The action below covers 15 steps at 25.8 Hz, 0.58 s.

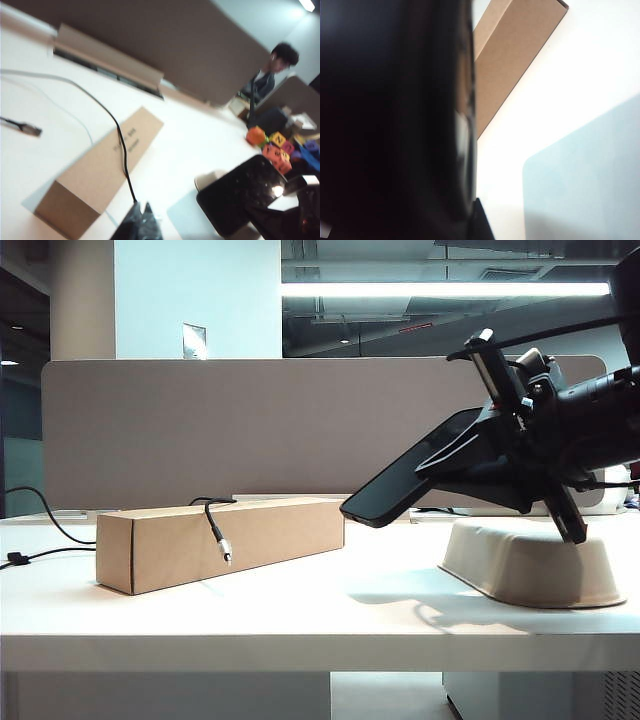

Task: Pick up the charging cable and the phone, plug the charging cable into the charging port on the phone, and finally place them back on the table.

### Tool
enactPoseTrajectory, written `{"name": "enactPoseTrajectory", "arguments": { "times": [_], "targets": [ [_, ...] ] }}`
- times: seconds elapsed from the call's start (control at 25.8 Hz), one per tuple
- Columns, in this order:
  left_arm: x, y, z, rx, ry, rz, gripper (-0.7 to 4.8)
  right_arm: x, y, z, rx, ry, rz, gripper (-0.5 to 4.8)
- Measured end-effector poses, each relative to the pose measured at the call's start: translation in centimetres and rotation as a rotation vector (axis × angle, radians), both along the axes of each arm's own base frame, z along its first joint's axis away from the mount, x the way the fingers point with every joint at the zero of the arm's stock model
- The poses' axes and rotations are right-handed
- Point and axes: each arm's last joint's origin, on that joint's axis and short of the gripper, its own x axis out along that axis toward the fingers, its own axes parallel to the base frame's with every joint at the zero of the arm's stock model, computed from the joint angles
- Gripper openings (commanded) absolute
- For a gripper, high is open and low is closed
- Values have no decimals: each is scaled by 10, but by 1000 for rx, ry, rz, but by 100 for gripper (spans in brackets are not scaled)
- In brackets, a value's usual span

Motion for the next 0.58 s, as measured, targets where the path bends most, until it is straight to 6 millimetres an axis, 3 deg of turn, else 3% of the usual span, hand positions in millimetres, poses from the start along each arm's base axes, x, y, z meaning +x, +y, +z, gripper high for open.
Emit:
{"name": "enactPoseTrajectory", "arguments": {
  "times": [0.58],
  "targets": [
    [87,-14,46,147,150,-234,-5,0,0,0,-47,-48,15,-8]
  ]
}}
